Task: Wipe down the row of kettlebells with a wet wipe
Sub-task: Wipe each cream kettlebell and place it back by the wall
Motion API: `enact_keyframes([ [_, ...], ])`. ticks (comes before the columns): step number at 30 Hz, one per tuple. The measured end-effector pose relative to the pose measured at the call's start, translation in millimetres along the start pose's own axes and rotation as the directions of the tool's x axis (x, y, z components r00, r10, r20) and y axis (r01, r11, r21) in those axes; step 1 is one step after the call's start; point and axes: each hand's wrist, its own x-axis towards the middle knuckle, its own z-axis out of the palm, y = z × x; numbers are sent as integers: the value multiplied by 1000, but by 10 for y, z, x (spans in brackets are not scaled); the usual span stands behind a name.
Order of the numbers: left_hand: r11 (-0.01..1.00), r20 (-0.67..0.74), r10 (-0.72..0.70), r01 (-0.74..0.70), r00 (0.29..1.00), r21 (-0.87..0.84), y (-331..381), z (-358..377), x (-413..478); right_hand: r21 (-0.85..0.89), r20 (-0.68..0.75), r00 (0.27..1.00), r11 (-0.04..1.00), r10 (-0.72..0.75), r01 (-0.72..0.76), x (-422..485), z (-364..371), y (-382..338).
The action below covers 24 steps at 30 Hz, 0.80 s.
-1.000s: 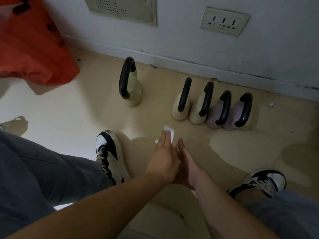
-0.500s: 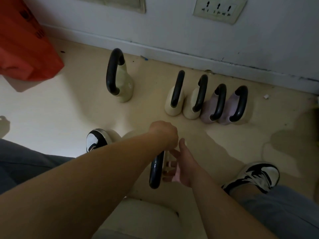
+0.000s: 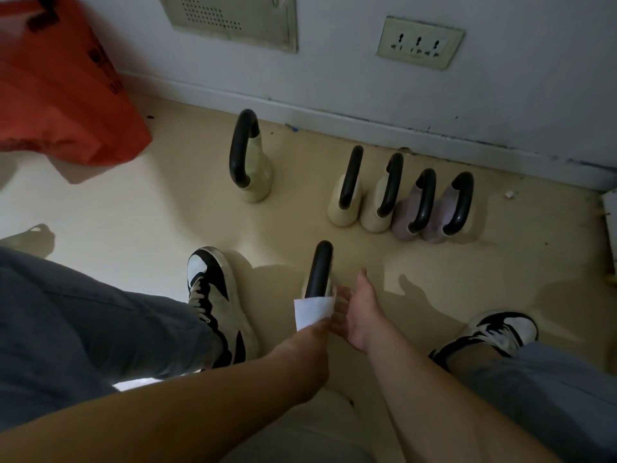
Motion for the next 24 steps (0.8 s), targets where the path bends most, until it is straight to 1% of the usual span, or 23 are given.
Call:
enact_keyframes([
  [1, 985, -52, 151, -146, 987, 95, -25, -73, -172, 1, -4, 1000, 1000, -9, 9, -14, 11, -10],
  [2, 959, -54, 243, -232, 969, 163, -11, -89, -261, 14, -4, 1000, 999, -29, 29, -25, 28, -21],
  [3, 950, -22, 302, -299, 953, 92, -71, -113, -339, 14, -7, 999, 998, -54, 54, -11, 40, -26],
  [4, 952, 14, 291, -288, 957, -106, -127, -132, -426, 7, -14, 997, 997, -78, 78, -3, 61, -22],
  [5, 940, 64, 181, -153, 981, -306, -193, -176, -429, -21, -16, 995, 995, -97, 97, -5, 86, -16],
  [7, 837, 40, 117, -76, 992, -542, -231, -109, -410, -79, -23, 991, 989, -131, 129, -37, 125, 8],
  [8, 764, 73, 57, 4, 996, -645, -248, -82, -406, -109, -32, 990, 985, -140, 136, -68, 148, 21],
  [9, 635, 117, -78, 140, 990, -760, -308, -63, -412, -135, -38, 988, 981, -148, 141, -82, 164, 35],
  [10, 665, 114, -118, 163, 987, -729, -376, -36, -429, -151, -40, 987, 978, -154, 146, -104, 174, 42],
  [11, 691, 76, -121, 139, 990, -710, -434, 2, -456, -165, -38, 987, 975, -158, 150, -120, 186, 42],
  [12, 698, 69, -175, 174, 982, -695, -513, 18, -454, -184, -35, 987, 972, -158, 149, -137, 205, 38],
  [13, 644, 21, -288, 210, 957, -736, -609, 63, -433, -199, -25, 989, 970, -148, 140, -151, 223, 35],
  [14, 524, 43, -363, 242, 931, -816, -693, 34, -429, -218, -9, 991, 967, -135, 130, -175, 244, 27],
  [15, 372, 44, -462, 238, 886, -897, -765, -31, -395, -240, 17, 991, 962, -131, 131, -193, 265, 12],
  [17, 73, 107, -570, 180, 815, -981, -812, -235, -324, -291, 68, 988, 944, -141, 155, -216, 292, -5],
  [18, -35, 123, -594, 127, 795, -991, -778, -360, -283, -302, 81, 986, 939, -146, 164, -214, 294, -4],
  [19, -151, 153, -612, 75, 776, -986, -700, -467, -244, -307, 88, 985, 937, -147, 167, -210, 291, -2],
  [22, -483, 301, -519, 15, 800, -875, -155, -682, -185, -303, 102, 987, 941, -122, 148, -209, 240, -9],
  [23, -577, 351, -492, 4, 797, -817, 29, -687, -182, -303, 103, 989, 944, -104, 131, -204, 208, -20],
  [24, -637, 395, -488, -8, 779, -771, 158, -679, -177, -302, 110, 990, 946, -89, 119, -204, 183, -39],
])
